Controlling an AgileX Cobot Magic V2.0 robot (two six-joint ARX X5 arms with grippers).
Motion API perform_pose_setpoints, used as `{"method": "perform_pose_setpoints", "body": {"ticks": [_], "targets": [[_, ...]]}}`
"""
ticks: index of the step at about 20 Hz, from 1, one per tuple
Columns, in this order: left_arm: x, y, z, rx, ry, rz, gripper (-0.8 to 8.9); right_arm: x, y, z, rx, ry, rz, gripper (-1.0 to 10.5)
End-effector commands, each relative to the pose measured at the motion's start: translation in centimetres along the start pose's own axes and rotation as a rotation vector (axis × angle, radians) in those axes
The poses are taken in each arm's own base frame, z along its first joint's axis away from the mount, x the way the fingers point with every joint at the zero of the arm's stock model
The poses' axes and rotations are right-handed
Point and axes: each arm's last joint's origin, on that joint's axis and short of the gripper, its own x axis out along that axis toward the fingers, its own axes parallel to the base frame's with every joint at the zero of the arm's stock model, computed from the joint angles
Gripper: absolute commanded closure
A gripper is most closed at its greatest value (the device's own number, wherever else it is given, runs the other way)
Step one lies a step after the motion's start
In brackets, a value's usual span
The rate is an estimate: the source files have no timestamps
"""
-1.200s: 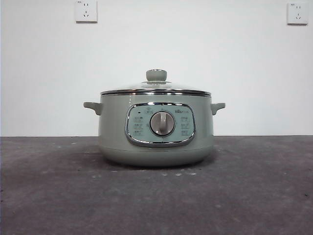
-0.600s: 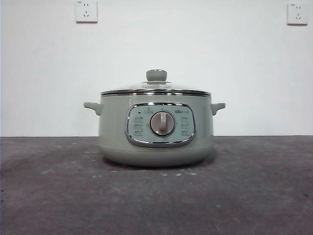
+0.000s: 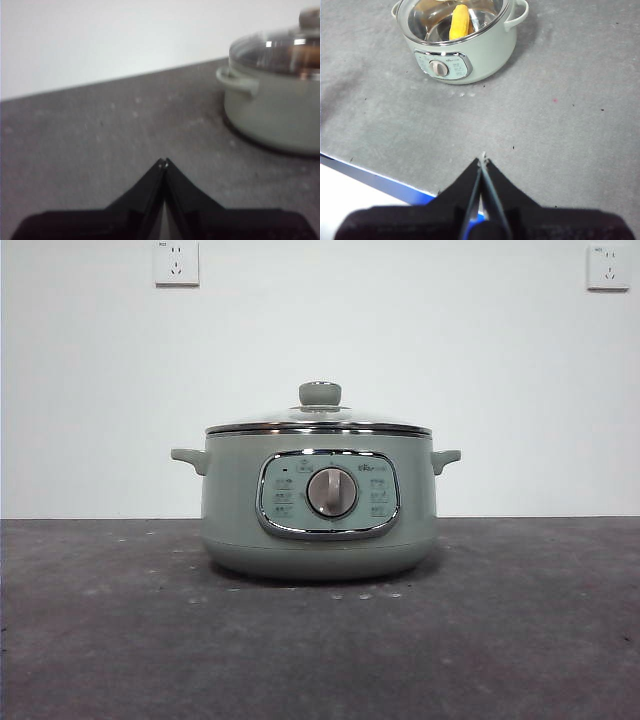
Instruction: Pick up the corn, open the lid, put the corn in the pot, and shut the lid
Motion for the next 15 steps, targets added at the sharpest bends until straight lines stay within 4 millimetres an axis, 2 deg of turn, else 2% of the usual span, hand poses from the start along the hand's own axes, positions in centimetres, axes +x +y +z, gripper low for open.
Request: {"method": "perform_pose_setpoints", "body": {"ticks": [1,5,15], "targets": [[0.1,-0.2,-1.5,-0.035,-0.008,0.003,8.17,0.1,-0.1,-0.3,-0.002,0.029,-0.01,9.5],[0.2,-0.4,-3.7,-0.067,-0.002,0.004,8.17,0.1,-0.1,-0.3,-0.002,0.029,-0.011,9.5],[0.3,-0.4,-3.8,-0.097,0.02,0.015,8.17,0.2,-0.2,-0.2,-0.002,0.018,-0.046,9.5]]}}
